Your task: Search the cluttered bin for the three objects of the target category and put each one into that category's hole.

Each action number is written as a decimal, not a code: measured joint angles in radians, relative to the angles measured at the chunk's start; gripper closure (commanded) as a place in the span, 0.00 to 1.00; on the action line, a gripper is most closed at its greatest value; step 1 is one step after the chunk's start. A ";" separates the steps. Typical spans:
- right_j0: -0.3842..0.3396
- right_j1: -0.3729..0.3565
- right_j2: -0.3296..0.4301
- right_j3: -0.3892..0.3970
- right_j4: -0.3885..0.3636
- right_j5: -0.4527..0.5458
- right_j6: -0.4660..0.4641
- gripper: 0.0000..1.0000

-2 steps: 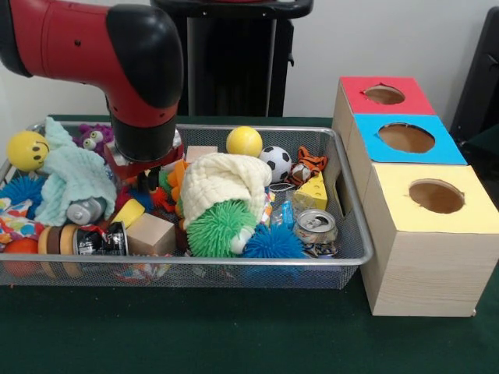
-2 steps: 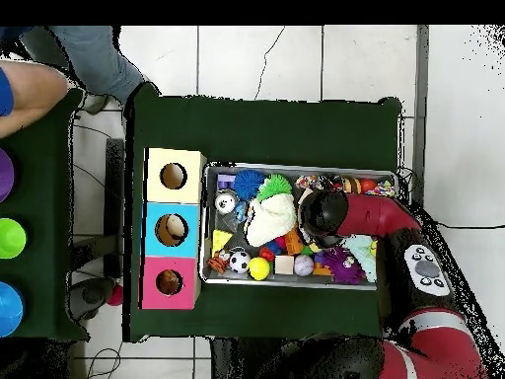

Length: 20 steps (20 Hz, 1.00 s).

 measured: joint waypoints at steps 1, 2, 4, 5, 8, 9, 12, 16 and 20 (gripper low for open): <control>0.000 0.001 0.000 -0.002 0.000 0.000 0.000 1.00; 0.000 0.001 0.000 -0.002 0.000 0.000 0.000 1.00; 0.000 0.001 0.000 -0.002 0.003 0.000 0.000 1.00; -0.002 -0.001 0.001 0.000 0.012 0.000 0.000 1.00; -0.012 -0.009 0.010 0.009 0.049 0.007 0.000 1.00; -0.019 -0.016 0.018 0.015 0.072 0.020 0.000 1.00; -0.035 -0.034 0.035 0.026 0.125 0.062 0.000 1.00; -0.046 -0.064 0.052 0.035 0.177 0.164 0.000 1.00; -0.047 -0.091 0.062 0.037 0.205 0.266 0.000 1.00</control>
